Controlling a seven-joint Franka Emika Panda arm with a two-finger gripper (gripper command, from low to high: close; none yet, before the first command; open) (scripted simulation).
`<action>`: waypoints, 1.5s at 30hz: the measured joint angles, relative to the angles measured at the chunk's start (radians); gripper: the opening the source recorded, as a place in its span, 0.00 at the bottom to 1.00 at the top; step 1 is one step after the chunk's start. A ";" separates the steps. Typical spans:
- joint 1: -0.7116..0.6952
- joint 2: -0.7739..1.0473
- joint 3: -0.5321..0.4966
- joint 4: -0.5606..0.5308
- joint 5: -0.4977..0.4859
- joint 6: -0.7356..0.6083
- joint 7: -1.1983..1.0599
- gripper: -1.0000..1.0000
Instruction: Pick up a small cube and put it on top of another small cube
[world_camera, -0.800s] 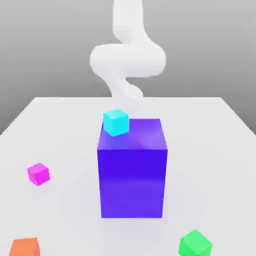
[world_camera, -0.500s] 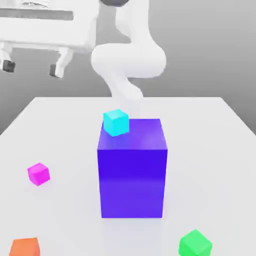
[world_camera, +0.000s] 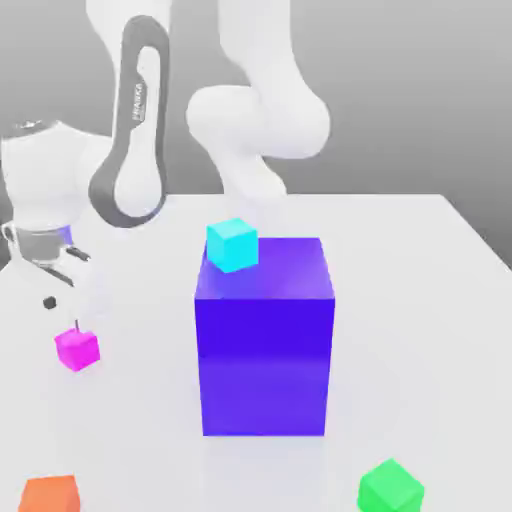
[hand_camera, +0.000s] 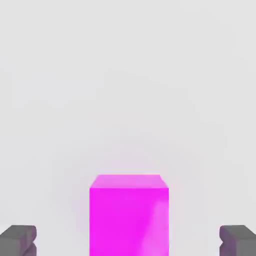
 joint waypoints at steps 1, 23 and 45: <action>-0.052 0.036 0.060 0.007 0.033 0.028 -0.025 0.50; 0.100 -0.071 0.141 0.090 -0.238 -0.149 0.185 0.00; 0.678 0.209 0.472 0.479 -0.372 -0.266 0.929 1.00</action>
